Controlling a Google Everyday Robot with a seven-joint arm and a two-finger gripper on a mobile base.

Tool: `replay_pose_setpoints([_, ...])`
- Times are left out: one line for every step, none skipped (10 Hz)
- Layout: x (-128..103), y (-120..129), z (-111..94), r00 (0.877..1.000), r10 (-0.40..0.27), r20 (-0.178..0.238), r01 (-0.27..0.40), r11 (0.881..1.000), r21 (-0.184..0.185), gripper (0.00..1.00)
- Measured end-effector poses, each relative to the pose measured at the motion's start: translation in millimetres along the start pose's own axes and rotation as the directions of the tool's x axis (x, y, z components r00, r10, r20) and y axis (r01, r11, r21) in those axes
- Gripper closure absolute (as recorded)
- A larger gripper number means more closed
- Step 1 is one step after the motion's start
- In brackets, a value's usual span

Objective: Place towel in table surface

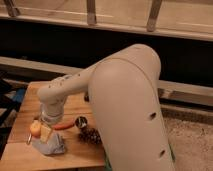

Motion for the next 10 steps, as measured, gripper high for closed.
replay_pose_setpoints([-1,6,11,1.000,-0.003,-0.001,0.003,1.000,-0.028,0.20])
replay_pose_setpoints([-3,12,21,1.000,-0.007,-0.003,0.007,0.999,-0.053,0.20])
replay_pose_setpoints([-4,15,29,1.000,-0.008,-0.004,0.008,0.997,-0.071,0.20])
replay_pose_setpoints([-4,17,36,1.000,-0.006,-0.005,0.006,0.996,-0.086,0.20])
replay_pose_setpoints([-4,17,40,1.000,-0.003,-0.006,0.002,0.995,-0.097,0.20])
replay_pose_setpoints([-2,16,44,1.000,0.004,-0.006,-0.005,0.994,-0.105,0.20])
replay_pose_setpoints([-1,15,46,1.000,0.009,-0.008,-0.010,0.994,-0.110,0.20])
replay_pose_setpoints([-1,14,49,1.000,0.013,-0.009,-0.014,0.993,-0.114,0.20])
replay_pose_setpoints([1,12,50,1.000,0.021,-0.008,-0.022,0.993,-0.119,0.20])
replay_pose_setpoints([5,4,49,0.999,0.036,-0.006,-0.036,0.992,-0.117,0.20])
